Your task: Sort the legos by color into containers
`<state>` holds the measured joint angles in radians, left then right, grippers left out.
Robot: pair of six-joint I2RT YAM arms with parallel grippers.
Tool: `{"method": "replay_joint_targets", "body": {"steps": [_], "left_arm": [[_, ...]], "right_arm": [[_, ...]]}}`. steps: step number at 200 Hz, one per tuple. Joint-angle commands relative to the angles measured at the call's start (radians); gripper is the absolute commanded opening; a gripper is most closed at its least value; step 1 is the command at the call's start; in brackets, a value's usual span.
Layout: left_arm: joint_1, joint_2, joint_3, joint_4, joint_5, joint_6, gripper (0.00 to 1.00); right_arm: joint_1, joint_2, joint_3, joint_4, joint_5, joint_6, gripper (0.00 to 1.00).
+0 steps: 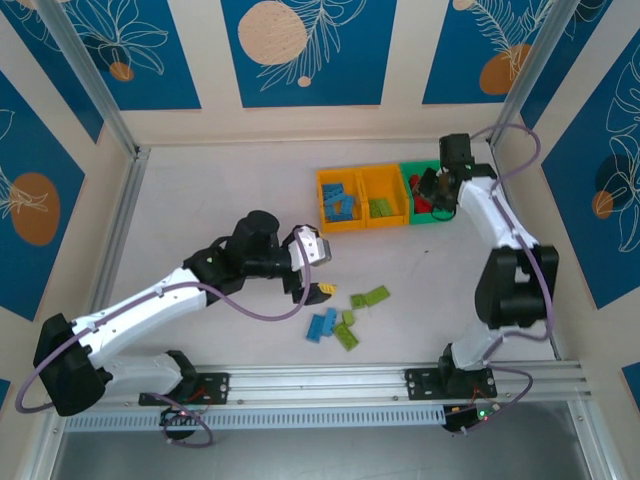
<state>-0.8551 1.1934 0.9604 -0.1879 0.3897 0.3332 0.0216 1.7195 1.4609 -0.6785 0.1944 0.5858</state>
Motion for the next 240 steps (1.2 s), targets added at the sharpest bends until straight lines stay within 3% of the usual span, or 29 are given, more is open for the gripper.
{"method": "replay_joint_targets", "body": {"steps": [1,35,55,94,128,147,183,216,240], "left_arm": [[-0.013,-0.048,0.003,0.006,-0.062,-0.068,1.00],[-0.018,-0.077,-0.013,0.001,-0.122,-0.135,1.00],[-0.018,-0.078,-0.006,-0.020,-0.157,-0.199,1.00],[-0.018,-0.054,0.029,-0.118,-0.214,-0.384,1.00],[-0.027,0.060,0.142,-0.390,-0.251,-0.631,0.78],[-0.066,0.130,0.174,-0.520,-0.257,-0.709,0.75],[-0.177,0.262,0.146,-0.579,-0.283,-0.725,0.75],[-0.186,0.412,0.157,-0.579,-0.355,-0.731,0.69],[-0.186,0.465,0.157,-0.519,-0.312,-0.697,0.65]], "right_arm": [[-0.024,0.133,0.141,-0.041,0.000,-0.082,0.31],[-0.034,0.283,0.350,-0.135,-0.015,-0.084,0.56],[-0.031,0.273,0.413,-0.194,-0.015,-0.073,0.62],[-0.025,0.062,0.297,-0.184,-0.126,-0.023,0.64],[0.006,-0.159,0.108,-0.158,-0.199,-0.004,0.65],[0.020,-0.255,0.010,-0.159,-0.208,0.006,0.66],[0.021,-0.353,-0.095,-0.186,-0.173,0.005,0.67],[0.014,-0.365,-0.122,-0.191,-0.159,0.003,0.68],[0.012,-0.361,-0.112,-0.193,-0.158,-0.005,0.68]]}}
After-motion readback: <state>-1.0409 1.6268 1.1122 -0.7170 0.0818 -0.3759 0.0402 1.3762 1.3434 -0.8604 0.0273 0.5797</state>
